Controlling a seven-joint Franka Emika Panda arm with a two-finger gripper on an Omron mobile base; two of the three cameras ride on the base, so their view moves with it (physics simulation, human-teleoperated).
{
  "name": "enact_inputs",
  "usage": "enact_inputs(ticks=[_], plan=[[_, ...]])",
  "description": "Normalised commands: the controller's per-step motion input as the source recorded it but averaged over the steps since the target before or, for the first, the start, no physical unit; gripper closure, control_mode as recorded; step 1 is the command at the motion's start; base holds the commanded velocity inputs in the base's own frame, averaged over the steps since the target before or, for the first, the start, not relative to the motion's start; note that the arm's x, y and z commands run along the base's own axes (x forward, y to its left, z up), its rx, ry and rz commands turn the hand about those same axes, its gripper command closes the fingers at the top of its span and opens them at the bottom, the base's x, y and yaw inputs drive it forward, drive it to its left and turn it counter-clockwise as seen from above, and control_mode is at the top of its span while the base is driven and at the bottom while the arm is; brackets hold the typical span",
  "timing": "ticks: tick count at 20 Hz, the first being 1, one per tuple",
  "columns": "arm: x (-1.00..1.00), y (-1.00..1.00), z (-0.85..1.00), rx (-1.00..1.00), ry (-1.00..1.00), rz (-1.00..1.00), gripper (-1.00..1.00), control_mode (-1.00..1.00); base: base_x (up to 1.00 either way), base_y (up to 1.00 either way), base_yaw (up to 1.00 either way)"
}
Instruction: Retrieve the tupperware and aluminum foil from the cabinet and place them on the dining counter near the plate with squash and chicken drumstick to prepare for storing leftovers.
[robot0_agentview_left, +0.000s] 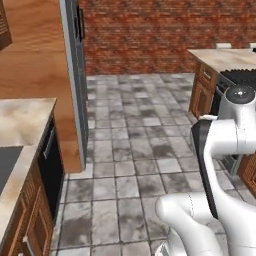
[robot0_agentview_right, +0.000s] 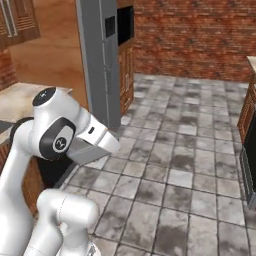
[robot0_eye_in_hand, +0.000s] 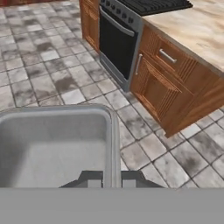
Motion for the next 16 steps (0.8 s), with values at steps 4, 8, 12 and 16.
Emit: enact_inputs(ticks=[4, 8, 12, 16], plan=[[0.00, 0.00, 0.00, 0.00, 0.00, 0.00, 1.00, 1.00, 1.00, 0.00, -0.37], [0.00, 0.00, 0.00, 0.00, 0.00, 0.00, 1.00, 1.00, 1.00, 0.00, -0.31], [0.00, 0.00, 0.00, 0.00, 0.00, 0.00, 1.00, 1.00, 1.00, 0.00, -0.26], [0.00, 0.00, 0.00, 0.00, 0.00, 0.00, 1.00, 1.00, 1.00, 0.00, -0.23]])
